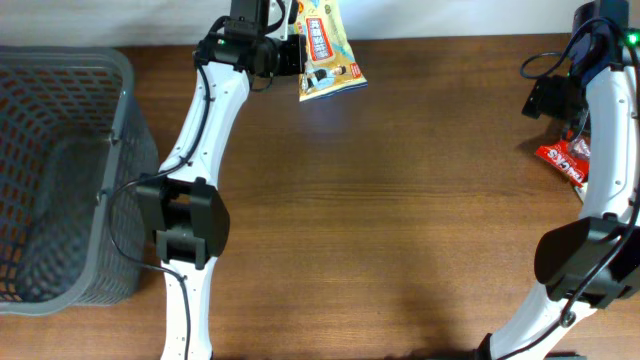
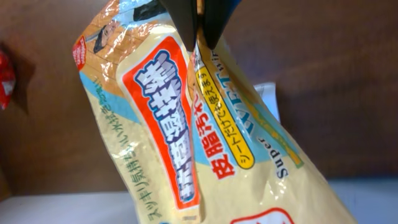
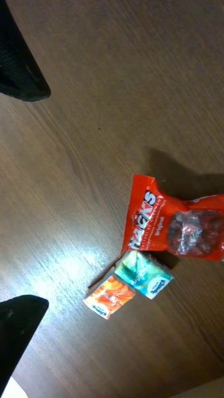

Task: Scan the item barcode
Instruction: 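Hold the yellow wipes pack in front of the white scanner, then lower the wipes pack onto the table center and release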

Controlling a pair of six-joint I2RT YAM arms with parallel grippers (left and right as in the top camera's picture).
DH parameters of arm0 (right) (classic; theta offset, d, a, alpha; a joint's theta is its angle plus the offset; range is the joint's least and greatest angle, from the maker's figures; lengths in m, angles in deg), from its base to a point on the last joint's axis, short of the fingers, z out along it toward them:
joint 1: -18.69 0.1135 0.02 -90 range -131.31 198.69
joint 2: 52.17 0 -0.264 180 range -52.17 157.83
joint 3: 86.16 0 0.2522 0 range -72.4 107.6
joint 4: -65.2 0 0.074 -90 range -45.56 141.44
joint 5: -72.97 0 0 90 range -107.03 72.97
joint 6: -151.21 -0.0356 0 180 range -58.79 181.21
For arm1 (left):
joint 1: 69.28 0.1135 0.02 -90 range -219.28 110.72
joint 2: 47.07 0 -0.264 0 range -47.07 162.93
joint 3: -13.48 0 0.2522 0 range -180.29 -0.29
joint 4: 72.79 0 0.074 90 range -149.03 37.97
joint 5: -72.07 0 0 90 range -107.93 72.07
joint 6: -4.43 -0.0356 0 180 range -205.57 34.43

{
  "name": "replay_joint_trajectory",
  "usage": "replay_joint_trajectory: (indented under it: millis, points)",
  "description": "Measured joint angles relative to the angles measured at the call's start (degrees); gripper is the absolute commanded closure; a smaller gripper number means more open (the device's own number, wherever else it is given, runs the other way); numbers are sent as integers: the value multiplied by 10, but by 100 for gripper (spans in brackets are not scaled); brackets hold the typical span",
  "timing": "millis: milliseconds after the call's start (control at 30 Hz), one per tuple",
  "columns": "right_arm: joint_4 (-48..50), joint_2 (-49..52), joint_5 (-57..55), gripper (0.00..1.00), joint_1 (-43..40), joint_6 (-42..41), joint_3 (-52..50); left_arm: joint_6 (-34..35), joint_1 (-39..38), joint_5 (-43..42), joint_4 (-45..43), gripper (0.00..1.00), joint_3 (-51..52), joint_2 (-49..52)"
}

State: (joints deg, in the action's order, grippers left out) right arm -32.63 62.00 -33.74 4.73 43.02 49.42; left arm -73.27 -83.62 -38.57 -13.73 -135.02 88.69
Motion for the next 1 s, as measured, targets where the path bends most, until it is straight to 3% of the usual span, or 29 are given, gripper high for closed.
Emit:
replay_joint_trajectory:
  millis: [100, 333, 533, 633, 667, 700, 733, 767, 867, 1000]
  points:
    - [0, 0, 0, 2, 0, 0, 0, -5, -24, 6, -55, 100, 0, 18]
    - [0, 0, 0, 2, 0, 0, 0, -6, -35, -29, -57, 100, -2, 43]
    - [0, 0, 0, 2, 0, 0, 0, -4, -63, -146, 156, 100, -79, 26]
    - [-1, 0, 0, 2, 0, 0, 0, -2, -134, -91, 276, 100, -80, 21]
    - [0, 0, 0, 1, 0, 0, 0, -3, -172, -28, 316, 87, -67, 20]
    - [0, 0, 0, 2, 0, 0, 0, -3, -198, 11, 319, 29, -49, 20]
    - [0, 0, 0, 1, 0, 0, 0, -3, -220, 43, 317, 6, -24, 19]
    - [0, 0, 0, 2, 0, 0, 0, -3, -236, 75, 314, 1, 1, 19]
    - [0, 0, 0, 1, 0, 0, 0, -1, -239, 110, 321, 1, 6, 17]
    - [0, 0, 0, 2, 0, 0, 0, -1, -186, 203, 390, 1, -102, -23]
